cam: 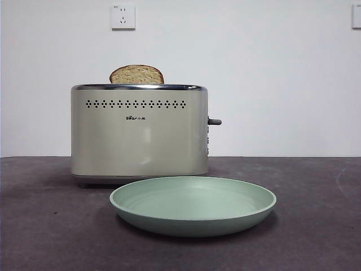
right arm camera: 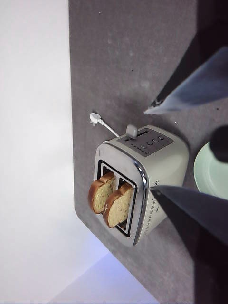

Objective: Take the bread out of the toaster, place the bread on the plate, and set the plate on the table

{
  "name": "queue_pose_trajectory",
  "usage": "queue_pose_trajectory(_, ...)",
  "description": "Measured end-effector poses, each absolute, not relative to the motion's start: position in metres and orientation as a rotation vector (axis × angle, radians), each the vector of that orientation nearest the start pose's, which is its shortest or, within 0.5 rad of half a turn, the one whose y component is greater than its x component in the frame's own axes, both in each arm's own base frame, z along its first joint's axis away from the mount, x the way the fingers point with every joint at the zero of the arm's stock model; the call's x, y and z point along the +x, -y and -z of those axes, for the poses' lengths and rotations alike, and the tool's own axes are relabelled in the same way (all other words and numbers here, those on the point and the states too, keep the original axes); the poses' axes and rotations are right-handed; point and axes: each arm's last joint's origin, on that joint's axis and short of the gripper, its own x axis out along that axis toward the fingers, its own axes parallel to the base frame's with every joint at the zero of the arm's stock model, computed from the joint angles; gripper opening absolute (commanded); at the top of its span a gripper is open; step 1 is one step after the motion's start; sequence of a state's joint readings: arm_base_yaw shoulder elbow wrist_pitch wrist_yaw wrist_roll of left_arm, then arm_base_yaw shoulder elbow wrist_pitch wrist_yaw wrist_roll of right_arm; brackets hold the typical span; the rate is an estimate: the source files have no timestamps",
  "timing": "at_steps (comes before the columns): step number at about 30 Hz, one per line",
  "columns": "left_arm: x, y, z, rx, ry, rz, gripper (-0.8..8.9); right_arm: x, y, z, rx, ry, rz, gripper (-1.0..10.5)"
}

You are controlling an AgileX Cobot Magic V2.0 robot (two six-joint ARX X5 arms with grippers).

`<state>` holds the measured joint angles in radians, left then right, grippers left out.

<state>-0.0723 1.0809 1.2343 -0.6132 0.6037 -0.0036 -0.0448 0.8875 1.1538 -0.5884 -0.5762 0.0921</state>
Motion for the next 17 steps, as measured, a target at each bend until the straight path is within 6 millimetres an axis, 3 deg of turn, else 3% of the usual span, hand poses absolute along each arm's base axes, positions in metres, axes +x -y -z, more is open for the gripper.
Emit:
queue_pose_trajectory(6, 0.254, 0.043, -0.416, -0.076, -0.51, 0.8, 3.81, 0.175, -0.012, -0.395, 0.198, -0.382, -0.535, 2.6)
queue_pose_trajectory(11, 0.296, 0.066, -0.434, 0.04, -0.563, 0.855, 3.8, 0.183, -0.019, -0.39, 0.202, -0.415, -0.571, 2.6)
queue_pose_trajectory(17, 0.336, 0.103, -0.427, 0.276, -0.588, 0.8, 3.77, 0.187, -0.024, -0.387, 0.204, -0.433, -0.614, 2.6)
